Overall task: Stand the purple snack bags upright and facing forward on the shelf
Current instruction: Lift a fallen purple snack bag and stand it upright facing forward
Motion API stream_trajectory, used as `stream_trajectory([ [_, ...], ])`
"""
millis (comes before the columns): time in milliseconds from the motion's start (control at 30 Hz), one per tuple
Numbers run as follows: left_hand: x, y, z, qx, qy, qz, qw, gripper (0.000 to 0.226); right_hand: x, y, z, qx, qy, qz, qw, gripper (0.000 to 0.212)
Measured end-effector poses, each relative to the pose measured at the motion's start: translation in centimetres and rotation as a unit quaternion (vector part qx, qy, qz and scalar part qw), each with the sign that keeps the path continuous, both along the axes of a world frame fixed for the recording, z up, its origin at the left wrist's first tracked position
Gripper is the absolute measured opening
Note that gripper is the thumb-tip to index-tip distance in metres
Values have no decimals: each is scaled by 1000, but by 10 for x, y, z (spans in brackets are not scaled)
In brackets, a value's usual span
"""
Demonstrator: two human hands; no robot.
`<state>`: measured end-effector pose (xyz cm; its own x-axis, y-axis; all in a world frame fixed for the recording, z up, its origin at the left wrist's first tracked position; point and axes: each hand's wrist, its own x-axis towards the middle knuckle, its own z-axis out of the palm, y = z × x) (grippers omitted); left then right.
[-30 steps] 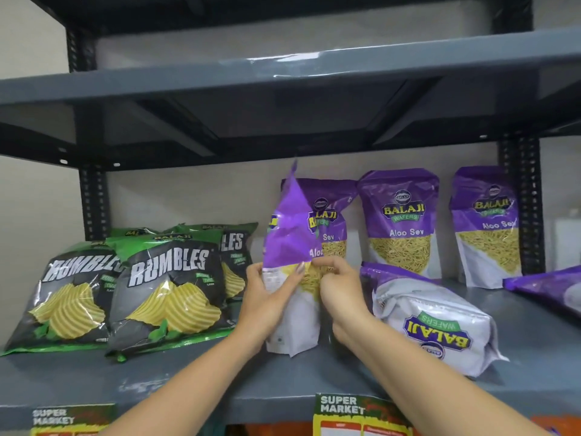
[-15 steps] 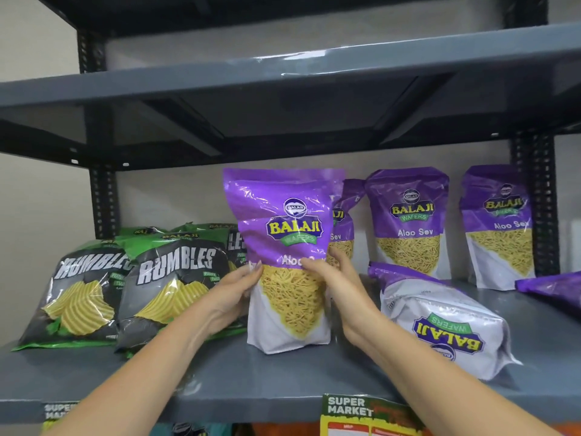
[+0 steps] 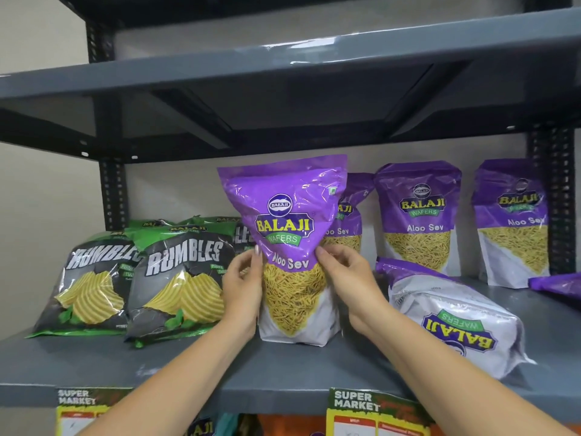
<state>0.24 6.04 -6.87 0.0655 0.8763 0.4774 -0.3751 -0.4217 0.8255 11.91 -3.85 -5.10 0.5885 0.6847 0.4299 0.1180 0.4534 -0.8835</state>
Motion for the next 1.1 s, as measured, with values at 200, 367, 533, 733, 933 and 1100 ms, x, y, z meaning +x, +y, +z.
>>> stream_trajectory([
  [200,-3,-13,0,17,139,-151,979,80,-1,-1,-6,-51,-34,65,996,53],
  [367,-14,-16,3,16,188,-61,980,109,-4,-7,-7,-55,-67,57,995,75],
  [533,-19,-31,-2,29,182,25,983,120,-9,-17,-7,-41,-65,32,997,44],
  [733,-32,-49,-9,53,159,55,984,106,-21,-36,-10,-35,-76,32,996,41],
  [933,-32,-51,-10,33,163,43,985,116,-27,-40,-9,-50,-71,38,995,46],
  [1100,-29,-74,-16,124,108,125,978,118,-28,-74,7,-55,-170,-5,984,49],
])
